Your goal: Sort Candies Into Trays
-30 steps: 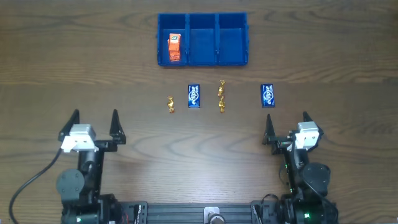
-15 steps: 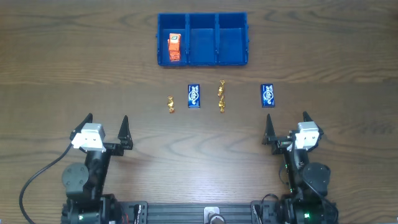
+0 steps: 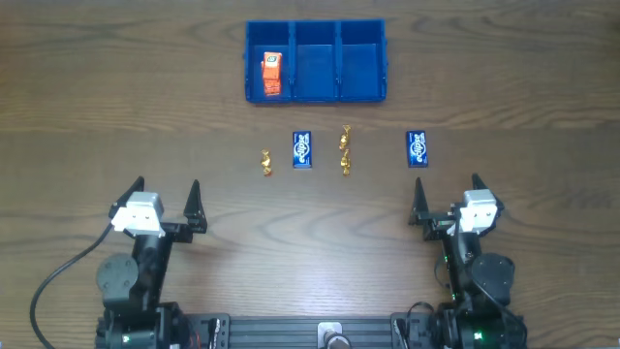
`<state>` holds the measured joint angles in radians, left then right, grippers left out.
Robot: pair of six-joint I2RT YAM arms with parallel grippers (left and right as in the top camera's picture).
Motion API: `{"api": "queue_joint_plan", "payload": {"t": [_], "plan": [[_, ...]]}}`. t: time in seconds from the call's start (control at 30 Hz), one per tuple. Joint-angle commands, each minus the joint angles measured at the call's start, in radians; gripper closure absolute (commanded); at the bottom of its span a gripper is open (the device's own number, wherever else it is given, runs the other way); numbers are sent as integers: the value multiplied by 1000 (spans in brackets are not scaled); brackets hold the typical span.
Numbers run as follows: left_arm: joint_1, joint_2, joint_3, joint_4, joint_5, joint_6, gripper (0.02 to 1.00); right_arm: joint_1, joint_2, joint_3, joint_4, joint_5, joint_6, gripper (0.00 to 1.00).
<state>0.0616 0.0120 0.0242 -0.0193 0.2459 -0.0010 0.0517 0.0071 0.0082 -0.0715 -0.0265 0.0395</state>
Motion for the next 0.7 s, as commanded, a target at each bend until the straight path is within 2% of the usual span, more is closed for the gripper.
{"api": "queue_joint_plan", "payload": {"t": [0.03, 0.43, 0.57, 0.7], "plan": [[-4, -8, -19, -33, 25, -2, 23, 3, -4, 0, -10, 3, -15, 3], [-4, -8, -19, -33, 25, -2, 20, 2, 23, 37, 36, 1, 20, 3], [-4, -8, -19, -33, 25, -2, 20, 2, 247, 231, 2, -2, 14, 3], [-4, -8, -19, -33, 25, -2, 20, 2, 592, 528, -135, -2, 8, 3]]}}
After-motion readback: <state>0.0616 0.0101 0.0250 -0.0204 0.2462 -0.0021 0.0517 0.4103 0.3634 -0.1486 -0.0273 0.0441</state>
